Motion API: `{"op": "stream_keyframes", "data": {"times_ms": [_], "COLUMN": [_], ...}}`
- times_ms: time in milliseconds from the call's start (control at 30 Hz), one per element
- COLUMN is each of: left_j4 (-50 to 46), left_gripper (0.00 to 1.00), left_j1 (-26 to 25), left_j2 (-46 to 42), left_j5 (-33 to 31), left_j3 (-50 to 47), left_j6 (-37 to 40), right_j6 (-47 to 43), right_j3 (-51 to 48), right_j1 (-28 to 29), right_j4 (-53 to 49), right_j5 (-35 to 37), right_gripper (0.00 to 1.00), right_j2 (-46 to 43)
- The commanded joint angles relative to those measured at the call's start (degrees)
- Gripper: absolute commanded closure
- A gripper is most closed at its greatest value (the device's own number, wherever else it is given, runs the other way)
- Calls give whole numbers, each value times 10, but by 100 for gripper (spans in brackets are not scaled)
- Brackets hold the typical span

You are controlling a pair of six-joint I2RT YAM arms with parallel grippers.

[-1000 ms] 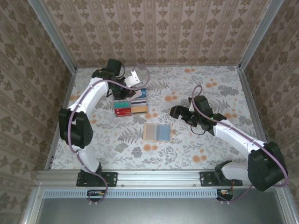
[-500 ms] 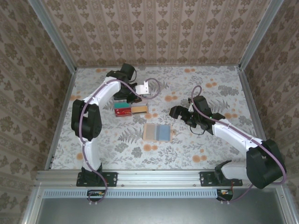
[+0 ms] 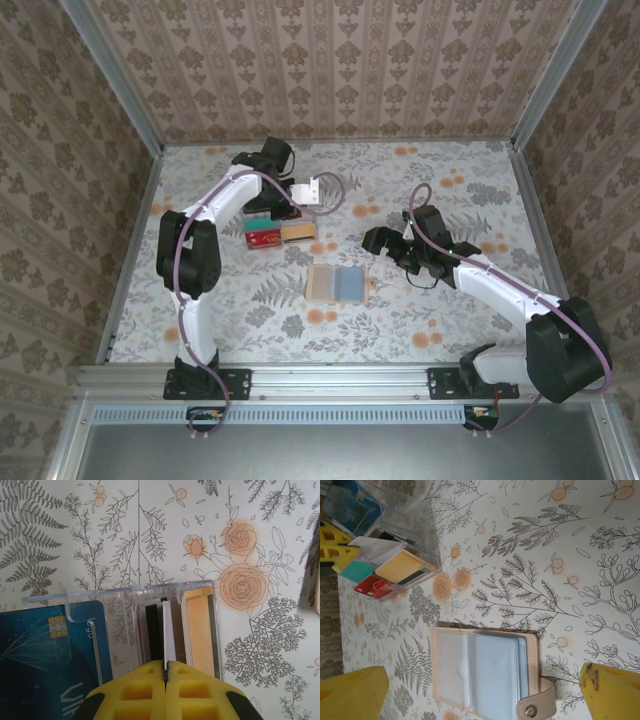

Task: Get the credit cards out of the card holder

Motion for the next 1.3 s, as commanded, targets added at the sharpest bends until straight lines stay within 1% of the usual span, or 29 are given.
{"op": "stream_keyframes", "data": {"times_ms": [0, 133, 367, 567, 800, 933, 1267], "left_j4": [25, 54, 75, 79, 76, 69, 58], "left_gripper": [100, 98, 97, 90, 86, 81, 79], "left_j1": [-1, 1, 3, 6, 12, 14, 24], "left_j2": [1, -6, -5, -12, -22, -35, -63], "left_j5": [-8, 16, 16, 9, 9, 13, 38], "left_j3": [-19, -40, -54, -63, -68, -68, -62], "left_j6": [5, -14, -27, -28, -28, -21, -21], "right_j6": [7, 8, 8, 10, 12, 12, 14], "right_j3": [-5, -7, -9, -11, -12, -11, -12], "right_j1": [-2, -2, -2, -2, -2, -1, -2], "right_j4": [14, 15, 12, 12, 15, 16, 19], "right_j5": [-9, -11, -9, -9, -11, -12, -14], "right_gripper": [0, 0, 1, 0, 0, 0, 0], "right_j2": [7, 6, 1, 0, 1, 2, 4]}}
